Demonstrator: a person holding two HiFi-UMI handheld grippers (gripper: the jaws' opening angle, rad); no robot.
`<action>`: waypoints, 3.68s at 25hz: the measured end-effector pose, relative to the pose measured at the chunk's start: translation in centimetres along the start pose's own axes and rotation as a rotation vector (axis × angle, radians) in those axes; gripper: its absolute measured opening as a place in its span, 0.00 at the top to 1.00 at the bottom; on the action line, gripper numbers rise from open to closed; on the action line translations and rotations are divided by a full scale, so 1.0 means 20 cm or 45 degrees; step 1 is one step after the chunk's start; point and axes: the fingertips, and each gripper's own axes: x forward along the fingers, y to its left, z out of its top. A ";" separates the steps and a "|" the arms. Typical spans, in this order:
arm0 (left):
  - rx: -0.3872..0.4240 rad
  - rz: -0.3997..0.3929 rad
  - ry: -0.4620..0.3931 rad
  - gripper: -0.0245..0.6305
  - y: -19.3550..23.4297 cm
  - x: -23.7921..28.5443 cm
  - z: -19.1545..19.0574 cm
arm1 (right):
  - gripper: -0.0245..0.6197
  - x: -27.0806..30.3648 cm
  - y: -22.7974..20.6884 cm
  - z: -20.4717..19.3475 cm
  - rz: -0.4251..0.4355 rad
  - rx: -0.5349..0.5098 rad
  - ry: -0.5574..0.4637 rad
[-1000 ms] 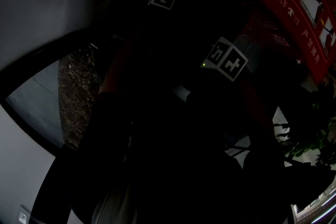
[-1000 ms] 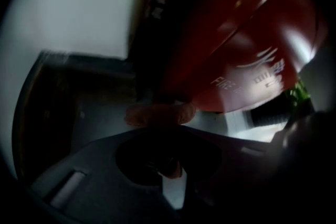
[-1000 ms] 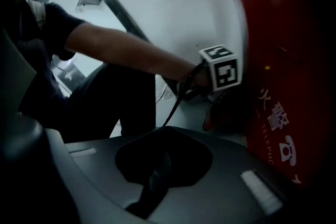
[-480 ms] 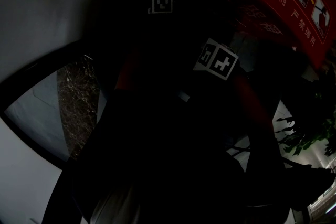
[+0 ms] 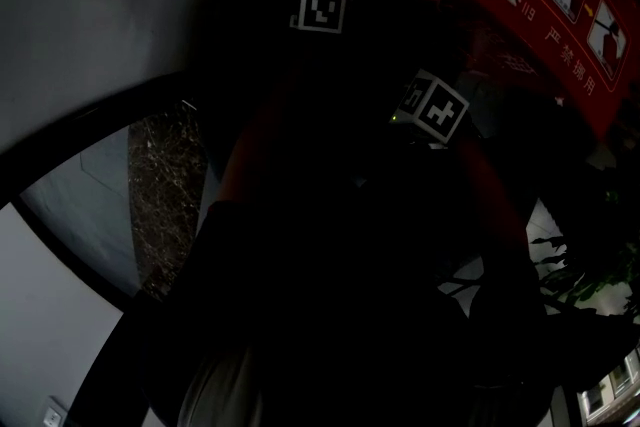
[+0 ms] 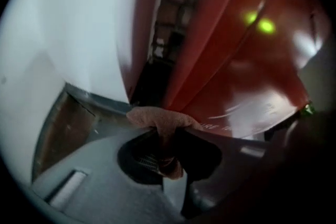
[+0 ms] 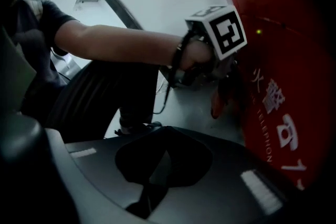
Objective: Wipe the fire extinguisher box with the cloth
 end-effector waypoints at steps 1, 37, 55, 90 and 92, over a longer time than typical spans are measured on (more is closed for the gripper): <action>0.011 -0.011 -0.011 0.89 -0.02 -0.03 0.01 | 0.96 0.00 -0.01 0.01 -0.012 -0.017 0.006; 0.525 -0.249 -0.945 0.89 -0.58 -1.42 0.62 | 0.96 0.06 -0.01 0.04 0.038 -0.158 0.070; 0.655 -0.471 -0.711 0.89 -0.70 -1.31 0.50 | 0.96 0.05 -0.06 0.00 0.006 -0.118 0.075; -0.202 -0.269 0.128 0.89 -0.38 0.49 -0.31 | 0.96 0.14 0.06 -0.26 0.044 -0.099 0.187; -0.182 -0.229 0.138 0.89 -0.37 0.49 -0.31 | 0.96 0.13 0.07 -0.29 0.042 -0.090 0.202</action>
